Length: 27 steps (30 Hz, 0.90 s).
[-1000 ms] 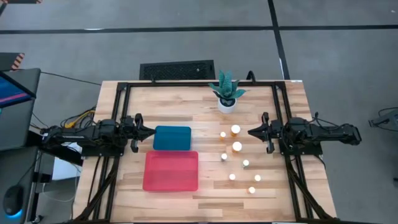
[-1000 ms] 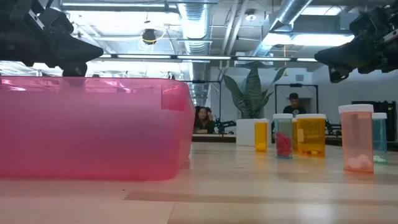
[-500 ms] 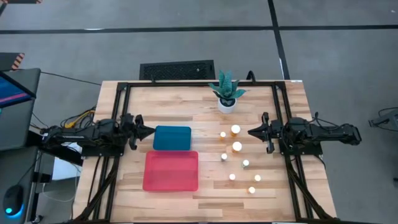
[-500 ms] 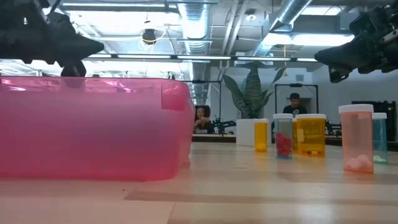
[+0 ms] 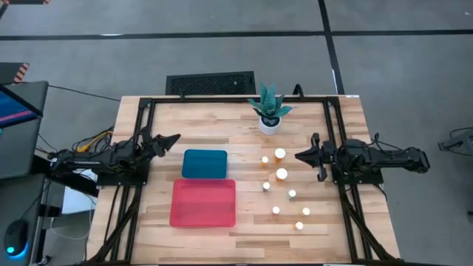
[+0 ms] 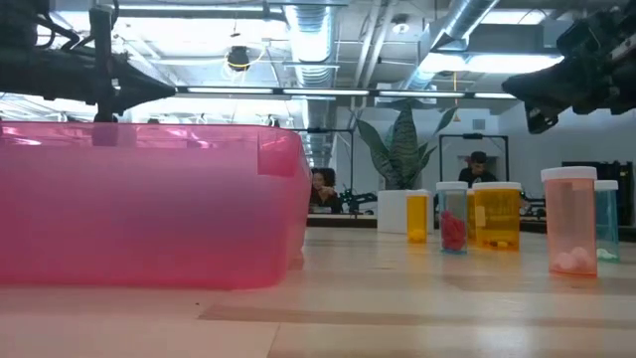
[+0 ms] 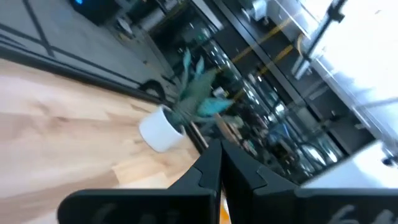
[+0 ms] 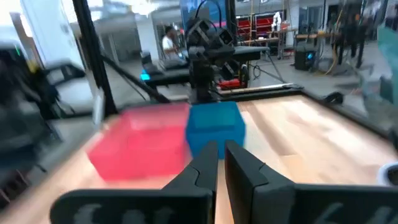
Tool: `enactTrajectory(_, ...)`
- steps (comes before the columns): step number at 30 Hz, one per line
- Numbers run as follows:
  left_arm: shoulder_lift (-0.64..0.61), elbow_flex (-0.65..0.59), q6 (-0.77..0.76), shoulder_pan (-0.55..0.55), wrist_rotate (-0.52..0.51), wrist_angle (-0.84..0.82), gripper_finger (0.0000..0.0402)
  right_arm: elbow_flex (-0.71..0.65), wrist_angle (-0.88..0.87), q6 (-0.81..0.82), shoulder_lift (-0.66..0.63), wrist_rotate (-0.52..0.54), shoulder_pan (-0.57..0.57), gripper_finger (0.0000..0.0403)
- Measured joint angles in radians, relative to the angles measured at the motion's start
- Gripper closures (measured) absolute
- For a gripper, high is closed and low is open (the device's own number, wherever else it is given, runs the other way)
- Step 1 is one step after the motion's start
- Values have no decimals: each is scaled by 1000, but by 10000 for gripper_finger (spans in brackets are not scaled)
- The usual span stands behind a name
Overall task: Pick and place medicine bottles into bin by pill shape (circle, oval)
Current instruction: Put the orange tablet bottle into the blue bin
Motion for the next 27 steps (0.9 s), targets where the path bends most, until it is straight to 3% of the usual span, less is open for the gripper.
enactTrajectory(6, 0, 0, -6, 0, -16, 7, 401, 0, 67, 229, 0, 21, -3, 360)
enactTrajectory(10, 0, 0, -104, 0, -9, 14, 401, 0, 130, 412, 0, 52, -3, 360)
enactTrajectory(17, 0, 0, -226, 0, -165, 61, 401, 6, 184, 573, 0, 63, -3, 360)
enactTrajectory(22, 1, 2, -273, 0, -162, 226, 401, 38, 291, 557, -1, 149, -4, 358)
enactTrajectory(27, 28, 95, -165, 0, -72, 283, 400, 119, 272, 455, 5, 216, -3, 331)
